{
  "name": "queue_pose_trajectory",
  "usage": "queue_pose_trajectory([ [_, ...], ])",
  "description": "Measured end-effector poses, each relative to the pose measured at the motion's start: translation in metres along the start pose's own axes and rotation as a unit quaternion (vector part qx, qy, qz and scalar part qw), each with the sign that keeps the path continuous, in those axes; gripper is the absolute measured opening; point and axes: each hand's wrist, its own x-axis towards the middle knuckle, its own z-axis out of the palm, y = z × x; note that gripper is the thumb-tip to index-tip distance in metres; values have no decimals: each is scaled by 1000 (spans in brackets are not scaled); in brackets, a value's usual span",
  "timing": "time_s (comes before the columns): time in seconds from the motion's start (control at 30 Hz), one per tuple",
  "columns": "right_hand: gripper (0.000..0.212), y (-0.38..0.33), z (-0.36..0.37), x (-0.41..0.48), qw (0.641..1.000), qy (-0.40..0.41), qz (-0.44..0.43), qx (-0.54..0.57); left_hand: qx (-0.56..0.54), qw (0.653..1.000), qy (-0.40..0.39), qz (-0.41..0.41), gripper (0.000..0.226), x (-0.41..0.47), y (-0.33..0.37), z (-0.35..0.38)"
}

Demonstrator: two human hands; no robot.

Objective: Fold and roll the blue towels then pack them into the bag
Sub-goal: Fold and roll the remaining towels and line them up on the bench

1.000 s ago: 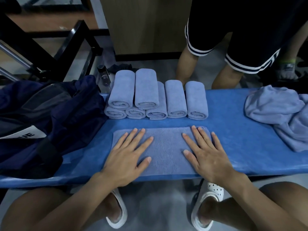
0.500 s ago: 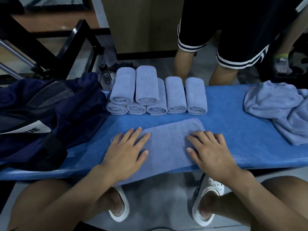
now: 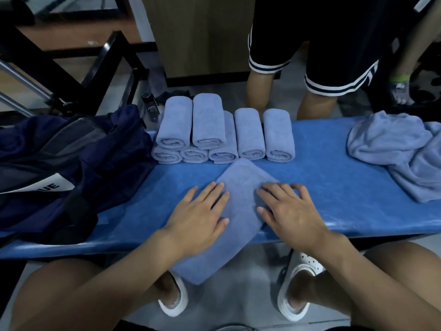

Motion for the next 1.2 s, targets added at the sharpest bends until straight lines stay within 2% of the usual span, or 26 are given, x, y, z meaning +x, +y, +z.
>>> queue_pose_trajectory([
  [0.1,46,-6,-1,9,1000,-7,-21,0,-3,998,45,-39,62,-11,6,-3],
  [0.2,47,-12,-2,11,1000,-12,-16,6,-6,998,67,13,59,-7,-4,3],
  [0.27,48,-14,0,11,1000,-22,-15,2,-5,999,44,27,60,-5,-7,8],
  [0.4,50,-18,2,27,999,-25,-18,10,-12,999,26,-27,64,-17,5,10],
  [0.5,58,-31,3,44,997,-55,-50,36,-11,997,38,-65,65,-29,11,7],
  [0.6,65,-40,7,55,994,-57,-76,58,14,996,65,-62,56,-29,6,1],
  [0.67,59,-43,9,56,995,-26,-72,56,20,995,85,-53,50,-25,-3,-3],
  [0.73,46,-42,9,56,998,29,-36,47,14,995,87,-50,45,-19,-13,-6],
  [0.8,36,-39,8,58,995,65,55,59,-34,992,91,-82,42,-10,-24,-8],
  [0.9,31,-32,6,65,977,34,190,88,-184,958,110,-191,35,5,-44,-5],
  [1.0,35,-27,9,69,966,17,226,121,-315,903,106,-271,35,16,-56,1],
  [1.2,34,-28,2,83,935,-17,260,240,-352,884,104,-289,27,38,-50,-6],
])
